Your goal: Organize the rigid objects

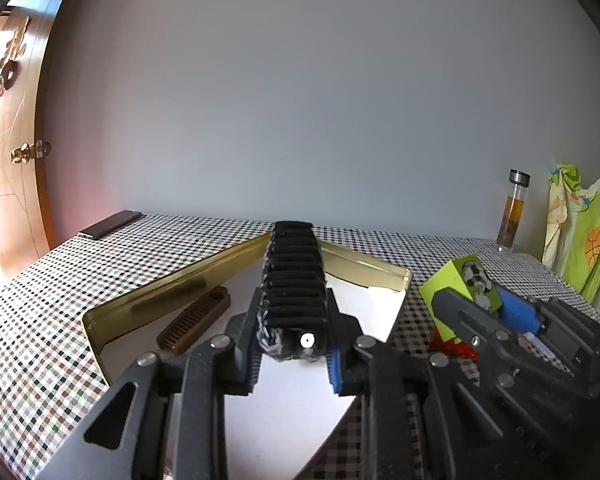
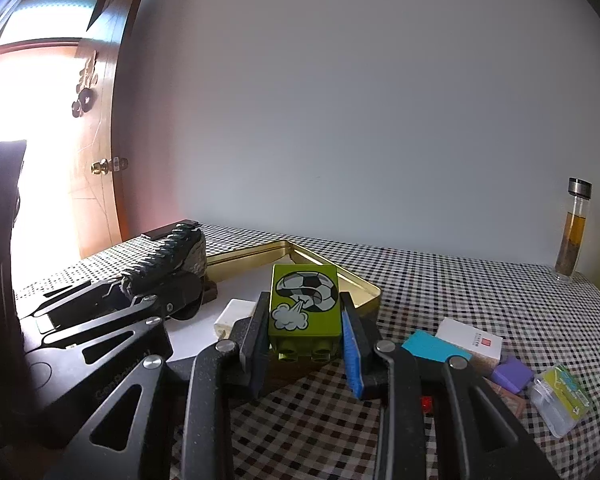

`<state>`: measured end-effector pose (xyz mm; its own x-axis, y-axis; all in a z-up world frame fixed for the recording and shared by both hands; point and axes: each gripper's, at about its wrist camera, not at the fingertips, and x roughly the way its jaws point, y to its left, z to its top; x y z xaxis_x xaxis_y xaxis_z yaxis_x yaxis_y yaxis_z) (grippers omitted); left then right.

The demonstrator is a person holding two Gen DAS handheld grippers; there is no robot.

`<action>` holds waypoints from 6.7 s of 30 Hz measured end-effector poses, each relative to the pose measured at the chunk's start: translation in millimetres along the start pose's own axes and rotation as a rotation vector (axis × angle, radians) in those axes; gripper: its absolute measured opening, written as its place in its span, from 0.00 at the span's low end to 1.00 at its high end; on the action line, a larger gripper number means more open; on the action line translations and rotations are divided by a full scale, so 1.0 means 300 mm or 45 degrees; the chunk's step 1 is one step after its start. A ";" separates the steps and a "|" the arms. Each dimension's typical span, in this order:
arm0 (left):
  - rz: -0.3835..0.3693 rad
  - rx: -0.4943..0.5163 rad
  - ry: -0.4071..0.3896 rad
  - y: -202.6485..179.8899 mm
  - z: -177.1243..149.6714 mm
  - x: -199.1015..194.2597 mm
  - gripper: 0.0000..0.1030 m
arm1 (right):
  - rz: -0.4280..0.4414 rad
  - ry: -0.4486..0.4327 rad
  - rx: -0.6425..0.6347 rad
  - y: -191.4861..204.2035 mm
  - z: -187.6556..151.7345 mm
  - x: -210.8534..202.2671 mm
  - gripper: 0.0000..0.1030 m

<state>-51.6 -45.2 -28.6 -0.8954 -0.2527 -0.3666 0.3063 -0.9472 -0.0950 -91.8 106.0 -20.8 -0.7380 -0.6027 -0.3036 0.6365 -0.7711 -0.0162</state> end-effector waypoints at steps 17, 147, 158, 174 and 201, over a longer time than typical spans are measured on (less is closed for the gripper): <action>0.049 -0.029 0.003 0.055 0.002 0.000 0.24 | 0.027 0.016 -0.006 0.030 0.002 0.024 0.33; 0.141 0.148 0.390 0.094 0.026 0.169 0.99 | 0.027 0.376 0.077 -0.013 0.019 0.289 0.74; 0.045 0.162 0.251 -0.092 0.034 0.089 0.99 | -0.028 0.292 0.133 -0.152 0.016 0.128 0.75; -0.237 0.410 0.365 -0.498 -0.052 0.156 0.99 | -0.388 0.316 0.257 -0.552 -0.088 -0.045 0.79; -0.305 0.435 0.632 -0.568 -0.108 0.369 0.63 | -0.298 0.683 0.421 -0.750 -0.218 0.049 0.79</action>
<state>-192.5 94.7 -82.9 -0.6452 0.0171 -0.7639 -0.0768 -0.9961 0.0425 -231.1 284.1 -84.0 -0.5801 -0.2926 -0.7602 0.3080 -0.9428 0.1278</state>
